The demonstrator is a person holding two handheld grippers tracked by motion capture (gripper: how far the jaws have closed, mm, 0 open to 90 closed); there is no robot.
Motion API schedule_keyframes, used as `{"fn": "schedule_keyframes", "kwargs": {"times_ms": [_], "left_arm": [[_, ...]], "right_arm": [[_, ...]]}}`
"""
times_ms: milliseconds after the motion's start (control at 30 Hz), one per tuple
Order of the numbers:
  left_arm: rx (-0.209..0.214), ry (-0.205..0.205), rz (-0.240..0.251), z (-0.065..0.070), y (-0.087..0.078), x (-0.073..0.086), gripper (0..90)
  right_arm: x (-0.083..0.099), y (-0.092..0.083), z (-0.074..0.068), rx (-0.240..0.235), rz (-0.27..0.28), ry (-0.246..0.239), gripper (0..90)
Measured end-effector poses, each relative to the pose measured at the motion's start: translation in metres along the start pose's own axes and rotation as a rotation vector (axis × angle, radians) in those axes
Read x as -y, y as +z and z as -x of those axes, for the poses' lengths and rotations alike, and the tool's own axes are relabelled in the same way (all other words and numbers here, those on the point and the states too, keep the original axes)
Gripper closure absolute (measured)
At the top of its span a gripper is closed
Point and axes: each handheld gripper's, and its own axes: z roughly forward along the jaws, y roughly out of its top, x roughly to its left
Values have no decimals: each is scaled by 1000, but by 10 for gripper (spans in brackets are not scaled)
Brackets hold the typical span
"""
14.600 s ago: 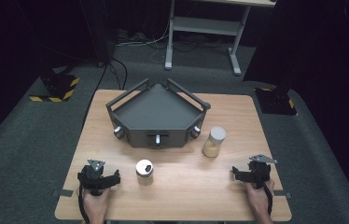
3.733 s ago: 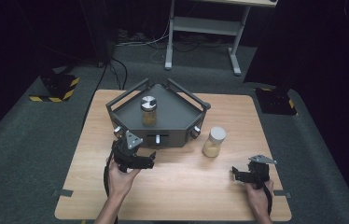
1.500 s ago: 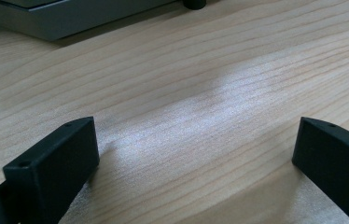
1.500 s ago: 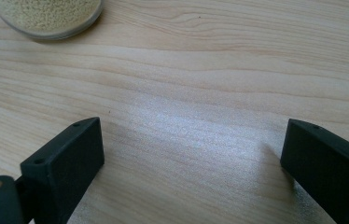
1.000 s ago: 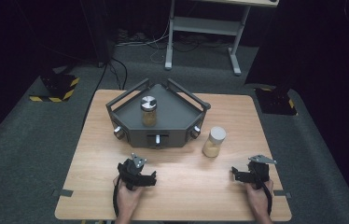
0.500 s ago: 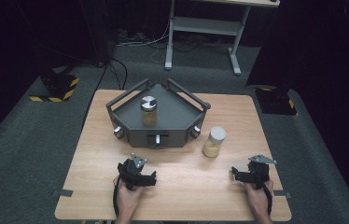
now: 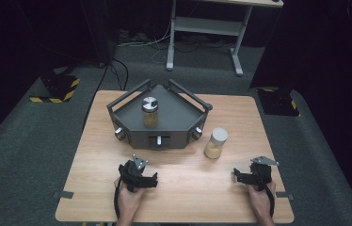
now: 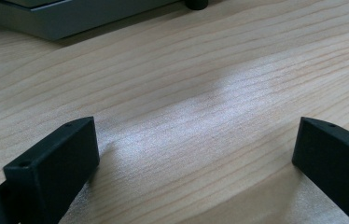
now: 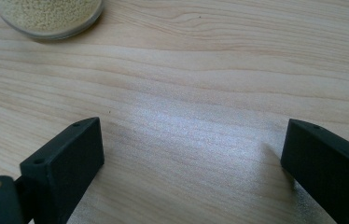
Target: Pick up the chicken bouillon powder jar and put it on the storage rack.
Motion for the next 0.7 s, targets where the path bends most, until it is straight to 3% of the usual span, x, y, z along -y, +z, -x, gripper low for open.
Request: {"fn": "schedule_keyframes", "kwargs": {"times_ms": [700], "left_arm": [[-3,-2,2,1,0,0,6]], "right_arm": [[-3,1,3,-23,-16,-14,0]]}}
